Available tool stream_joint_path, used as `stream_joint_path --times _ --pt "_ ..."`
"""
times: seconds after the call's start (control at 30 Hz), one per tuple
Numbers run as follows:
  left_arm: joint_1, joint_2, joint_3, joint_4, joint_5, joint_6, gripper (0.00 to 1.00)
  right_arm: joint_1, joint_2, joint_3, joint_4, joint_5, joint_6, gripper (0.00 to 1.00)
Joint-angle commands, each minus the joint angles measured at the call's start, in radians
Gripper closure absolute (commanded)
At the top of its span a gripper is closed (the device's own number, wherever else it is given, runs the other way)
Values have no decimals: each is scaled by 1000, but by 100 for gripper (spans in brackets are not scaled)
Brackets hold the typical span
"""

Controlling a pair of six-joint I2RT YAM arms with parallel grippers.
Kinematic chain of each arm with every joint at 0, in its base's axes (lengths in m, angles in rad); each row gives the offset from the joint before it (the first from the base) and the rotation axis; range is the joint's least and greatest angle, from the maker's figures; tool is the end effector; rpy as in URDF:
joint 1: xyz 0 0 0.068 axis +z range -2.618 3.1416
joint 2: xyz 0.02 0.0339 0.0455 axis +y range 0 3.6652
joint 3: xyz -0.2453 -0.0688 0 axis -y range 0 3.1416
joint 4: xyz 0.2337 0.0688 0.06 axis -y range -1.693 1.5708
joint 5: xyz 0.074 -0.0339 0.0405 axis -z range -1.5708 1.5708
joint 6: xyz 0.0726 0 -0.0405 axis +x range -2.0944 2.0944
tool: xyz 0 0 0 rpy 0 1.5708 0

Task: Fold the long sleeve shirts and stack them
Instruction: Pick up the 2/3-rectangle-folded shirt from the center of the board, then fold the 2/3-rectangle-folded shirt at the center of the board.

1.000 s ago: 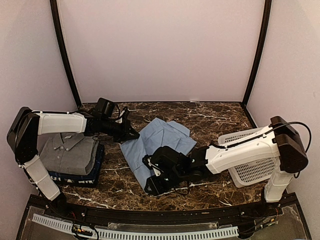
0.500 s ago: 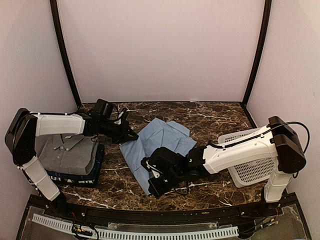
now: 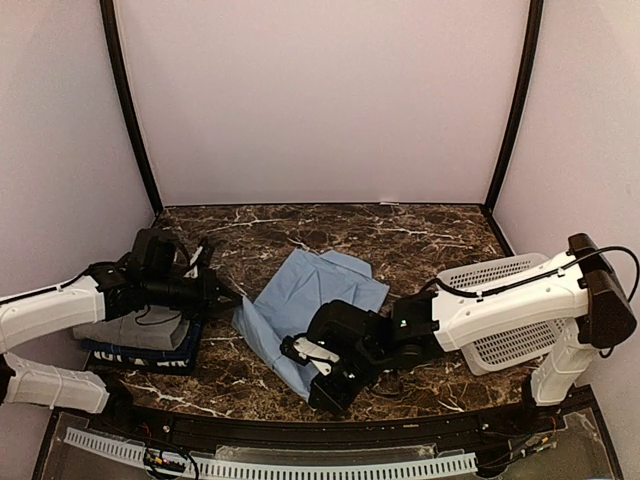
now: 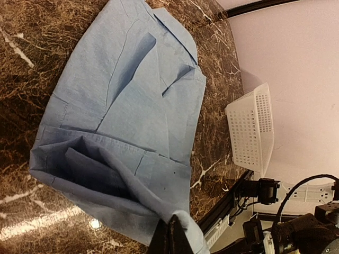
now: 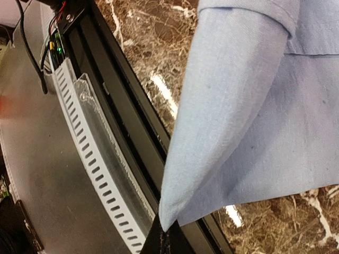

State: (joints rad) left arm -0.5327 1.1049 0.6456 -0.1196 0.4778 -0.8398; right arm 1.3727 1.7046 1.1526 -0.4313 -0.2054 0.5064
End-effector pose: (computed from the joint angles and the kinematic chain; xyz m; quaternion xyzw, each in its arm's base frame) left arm 0.2086 -0.1617 0.2071 -0.0194 0.8617 -0.4540 0.2258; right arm 0.0570 0.3594 0.1644 -0.4266 0.8517 0.2904 0.0908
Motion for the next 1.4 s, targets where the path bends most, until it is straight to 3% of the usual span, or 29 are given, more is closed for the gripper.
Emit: stream_joint_path --times 0.0,0.2,0.43,0.63,0.87,1.13,1.37 --pt "-61 -166 -63 -111 -95 -68 100 20 -79 53 -160 32 -60 100" --pt "-92 -260 2 -208 -161 -46 100 -8 -116 148 -334 195 -74 100" --pt "-93 -112 175 -203 -177 66 100 -125 -146 222 -402 312 -121 100" --pt "-72 141 404 -162 -179 184 100 -267 -149 233 -380 336 -192 100" --pt "-3 535 680 -63 -159 268 100 -519 -86 205 -216 349 -284 100" --pt "48 973 1036 52 -142 296 100 -764 230 359 -54 359 -327 100" --pt "50 1332 1380 4 -84 302 100 -848 532 607 -140 335 -334 100"
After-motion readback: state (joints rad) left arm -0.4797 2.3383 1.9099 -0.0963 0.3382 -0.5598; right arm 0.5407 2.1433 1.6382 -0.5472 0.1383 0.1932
